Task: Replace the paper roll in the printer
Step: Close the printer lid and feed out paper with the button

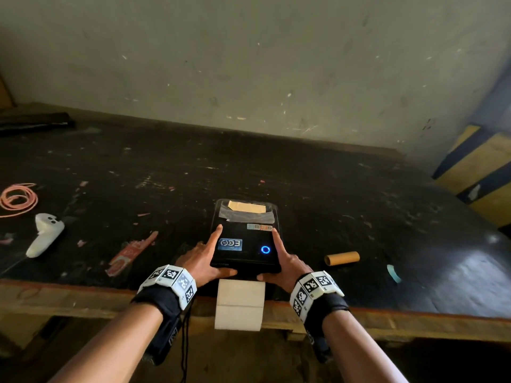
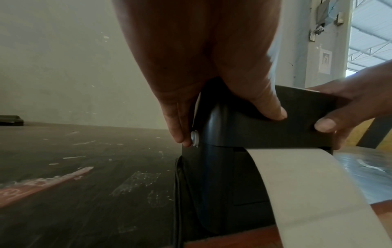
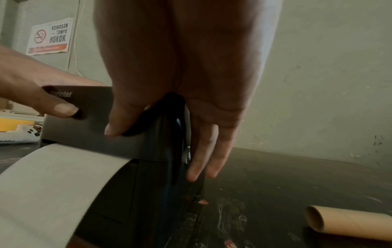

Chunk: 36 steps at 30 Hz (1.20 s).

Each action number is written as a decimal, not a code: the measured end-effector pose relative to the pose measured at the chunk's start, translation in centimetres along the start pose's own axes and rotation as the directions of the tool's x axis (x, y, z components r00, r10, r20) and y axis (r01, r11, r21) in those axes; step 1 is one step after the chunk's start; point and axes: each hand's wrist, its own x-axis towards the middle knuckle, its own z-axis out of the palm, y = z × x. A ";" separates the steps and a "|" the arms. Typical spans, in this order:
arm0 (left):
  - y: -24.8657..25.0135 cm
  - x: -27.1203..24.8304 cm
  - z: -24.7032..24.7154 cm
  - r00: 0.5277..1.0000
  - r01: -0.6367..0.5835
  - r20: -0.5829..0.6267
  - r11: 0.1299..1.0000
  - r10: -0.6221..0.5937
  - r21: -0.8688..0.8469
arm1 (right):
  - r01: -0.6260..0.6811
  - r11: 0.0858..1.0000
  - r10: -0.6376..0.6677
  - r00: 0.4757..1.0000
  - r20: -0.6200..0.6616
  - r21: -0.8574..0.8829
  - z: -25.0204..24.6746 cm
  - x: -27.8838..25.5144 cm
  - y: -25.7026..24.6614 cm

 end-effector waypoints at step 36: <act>-0.1 0.4 -0.1 0.999 0.007 0.033 1.000 -0.007 -0.004 | 0.027 0.999 -0.027 0.999 0.018 0.024 -0.1 0.1 0.3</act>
